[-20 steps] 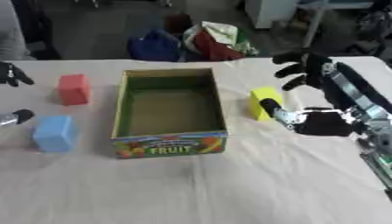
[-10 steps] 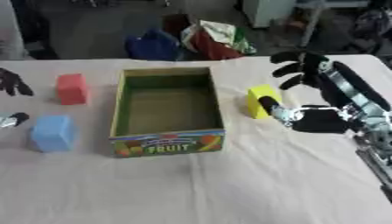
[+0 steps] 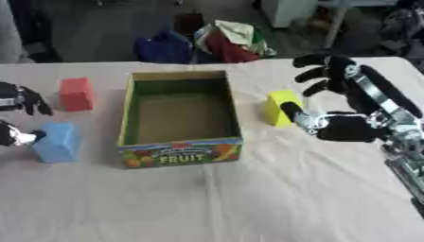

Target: Pick up objects on the table and place them in the box.

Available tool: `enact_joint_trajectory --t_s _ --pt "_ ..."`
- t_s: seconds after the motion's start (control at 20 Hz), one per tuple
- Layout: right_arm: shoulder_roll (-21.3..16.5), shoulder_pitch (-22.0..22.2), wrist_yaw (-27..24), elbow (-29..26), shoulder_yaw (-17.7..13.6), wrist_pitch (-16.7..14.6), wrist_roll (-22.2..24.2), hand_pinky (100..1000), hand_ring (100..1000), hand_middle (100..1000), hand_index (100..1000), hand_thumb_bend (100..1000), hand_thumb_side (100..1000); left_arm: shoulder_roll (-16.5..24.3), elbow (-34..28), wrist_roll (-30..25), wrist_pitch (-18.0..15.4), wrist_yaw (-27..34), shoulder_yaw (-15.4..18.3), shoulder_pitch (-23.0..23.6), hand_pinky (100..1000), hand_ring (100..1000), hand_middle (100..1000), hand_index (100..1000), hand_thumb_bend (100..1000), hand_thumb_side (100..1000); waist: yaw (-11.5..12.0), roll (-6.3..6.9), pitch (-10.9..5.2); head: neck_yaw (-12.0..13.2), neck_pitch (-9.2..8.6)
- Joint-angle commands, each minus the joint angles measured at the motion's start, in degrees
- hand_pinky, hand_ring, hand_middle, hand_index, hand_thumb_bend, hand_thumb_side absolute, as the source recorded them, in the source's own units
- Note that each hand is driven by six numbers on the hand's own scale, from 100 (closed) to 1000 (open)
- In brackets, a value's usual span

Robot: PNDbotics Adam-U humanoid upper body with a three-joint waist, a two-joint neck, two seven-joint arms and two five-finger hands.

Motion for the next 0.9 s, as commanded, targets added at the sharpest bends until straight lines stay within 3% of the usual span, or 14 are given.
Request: enact_joint_trajectory --t_s 0.05,0.55,0.75,0.9 --pt "-1.1 -0.5 -0.5 -0.3 -0.6 -0.2 0.0 655 770 808 842 343 164 0.3 1.3 0.0 -1.0 -1.0 0.0 -1.4 754 726 732 833 192 502 0.0 -0.06 -0.92 0.0 0.15" --pt "-0.9 -0.5 -0.5 -0.1 -0.7 -0.3 0.2 654 767 802 842 333 166 -0.9 3.8 2.2 -2.0 -3.9 0.3 -1.6 748 720 721 825 124 491 -0.1 -0.38 -0.82 0.2 0.11" --pt "-0.9 -0.5 -0.5 -0.1 -0.7 -0.4 0.2 655 767 802 842 326 167 -0.8 3.6 1.6 -2.2 -2.5 0.5 -1.5 760 732 737 839 184 509 -0.1 -0.37 -0.86 0.2 0.05" --pt "-1.0 -0.5 -0.6 0.0 -0.7 -0.4 0.3 656 768 802 842 325 168 0.0 1.9 0.2 -1.9 -1.3 1.0 -1.8 775 747 751 850 282 527 0.0 -0.31 -0.96 0.3 0.07"
